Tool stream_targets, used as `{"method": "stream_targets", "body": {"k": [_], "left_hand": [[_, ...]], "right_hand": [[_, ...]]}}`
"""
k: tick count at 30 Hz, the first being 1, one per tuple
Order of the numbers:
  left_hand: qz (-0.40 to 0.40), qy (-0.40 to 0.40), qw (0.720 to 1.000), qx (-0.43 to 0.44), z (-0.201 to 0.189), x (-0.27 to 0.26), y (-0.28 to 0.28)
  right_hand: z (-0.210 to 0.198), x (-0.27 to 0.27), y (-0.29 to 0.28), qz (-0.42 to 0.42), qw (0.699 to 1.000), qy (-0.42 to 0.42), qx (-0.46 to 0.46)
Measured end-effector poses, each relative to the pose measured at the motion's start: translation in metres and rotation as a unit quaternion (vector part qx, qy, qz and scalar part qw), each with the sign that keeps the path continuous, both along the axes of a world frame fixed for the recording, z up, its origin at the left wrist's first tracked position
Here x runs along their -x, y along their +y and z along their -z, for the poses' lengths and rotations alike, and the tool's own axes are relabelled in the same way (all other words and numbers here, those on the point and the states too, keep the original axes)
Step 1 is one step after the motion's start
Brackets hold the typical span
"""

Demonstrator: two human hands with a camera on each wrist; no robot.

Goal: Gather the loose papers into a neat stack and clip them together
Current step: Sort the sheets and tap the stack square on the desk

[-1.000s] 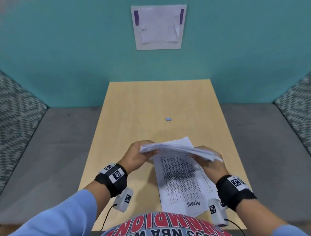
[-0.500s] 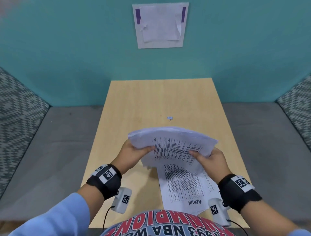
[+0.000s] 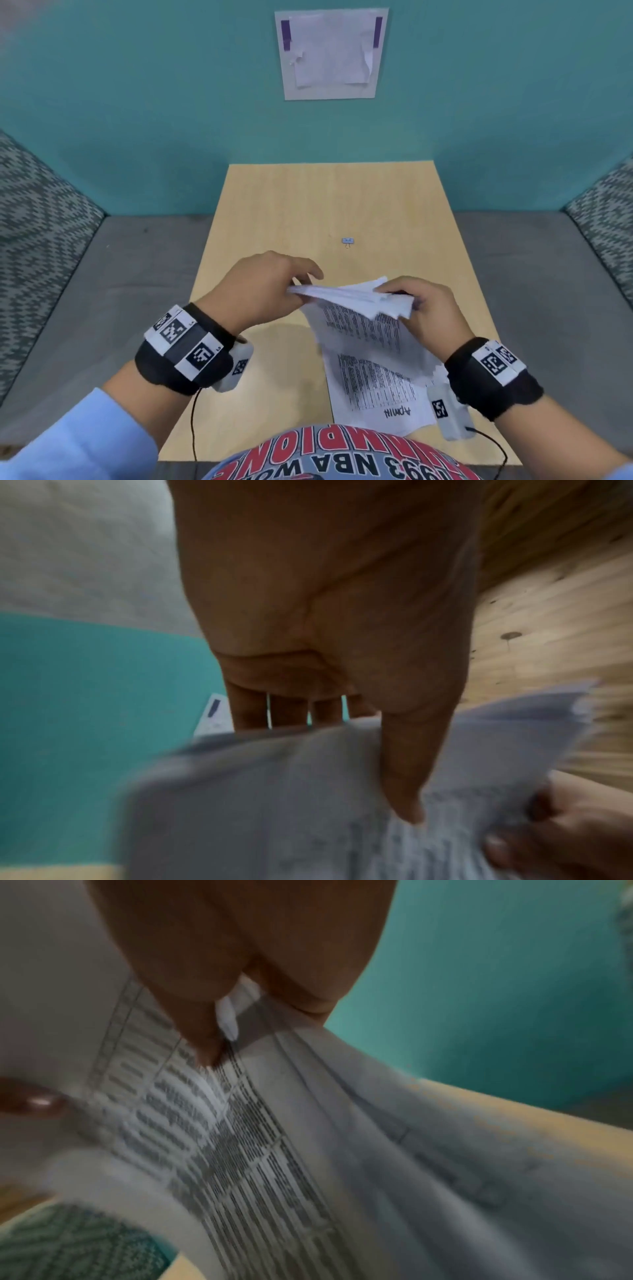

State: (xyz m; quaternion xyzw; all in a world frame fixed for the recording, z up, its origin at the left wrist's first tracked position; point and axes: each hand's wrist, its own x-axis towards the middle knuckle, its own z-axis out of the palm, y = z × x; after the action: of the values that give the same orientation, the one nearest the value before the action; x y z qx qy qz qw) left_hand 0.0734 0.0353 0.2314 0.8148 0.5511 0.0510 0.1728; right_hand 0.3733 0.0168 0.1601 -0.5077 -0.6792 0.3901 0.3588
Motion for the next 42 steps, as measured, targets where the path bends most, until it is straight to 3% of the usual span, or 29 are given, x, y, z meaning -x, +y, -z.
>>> {"method": "stream_targets", "body": {"k": [2,5,7,9,11,13,15,17,19,23,26,30,37,42], "left_hand": [[0.020,-0.001,1.000,0.001,0.002,-0.010,0.000],[-0.004,-0.073,0.997,0.019,0.013,-0.002,0.002],[-0.046,-0.151,0.986,0.056,0.021,0.012,0.004],[-0.107,-0.252,0.956,0.101,0.024,0.023,0.001],[-0.164,-0.334,0.918,0.141,0.027,0.032,-0.004],[-0.201,-0.392,0.883,0.165,0.034,0.039,-0.009],[-0.211,-0.444,0.853,0.177,0.042,0.040,-0.014],[-0.214,-0.481,0.829,0.192,0.057,0.040,-0.018],[-0.205,-0.468,0.834,0.207,0.086,0.042,-0.025],[-0.185,-0.330,0.893,0.244,0.146,0.046,-0.046],[-0.173,-0.337,0.897,0.228,0.167,0.052,-0.052],[-0.159,-0.361,0.906,0.152,0.162,0.054,-0.047],[-0.200,-0.334,0.901,0.190,0.159,0.051,-0.038],[-0.221,-0.371,0.887,0.166,0.149,0.049,-0.035]], "right_hand": [[-0.016,0.006,0.006,-0.020,1.000,-0.009,-0.002],[-0.023,-0.005,0.015,0.005,0.999,0.004,0.039],[-0.011,-0.031,0.021,0.090,0.994,-0.056,0.014],[0.007,-0.058,0.021,0.199,0.975,-0.086,0.052],[0.023,-0.072,0.017,0.249,0.954,0.048,0.161],[0.028,-0.071,0.011,0.188,0.941,0.180,0.215],[0.020,-0.061,0.006,0.120,0.953,0.203,0.189],[0.016,-0.053,0.003,0.128,0.966,0.183,0.132],[0.031,-0.051,-0.004,0.143,0.969,0.170,0.103],[0.084,-0.057,-0.030,0.123,0.981,0.018,0.146],[0.095,-0.059,-0.035,0.094,0.982,0.007,0.165],[0.081,-0.058,-0.027,0.101,0.987,0.003,0.122],[0.082,-0.057,-0.029,0.083,0.986,-0.008,0.144],[0.069,-0.049,-0.025,0.119,0.986,-0.004,0.120]]}}
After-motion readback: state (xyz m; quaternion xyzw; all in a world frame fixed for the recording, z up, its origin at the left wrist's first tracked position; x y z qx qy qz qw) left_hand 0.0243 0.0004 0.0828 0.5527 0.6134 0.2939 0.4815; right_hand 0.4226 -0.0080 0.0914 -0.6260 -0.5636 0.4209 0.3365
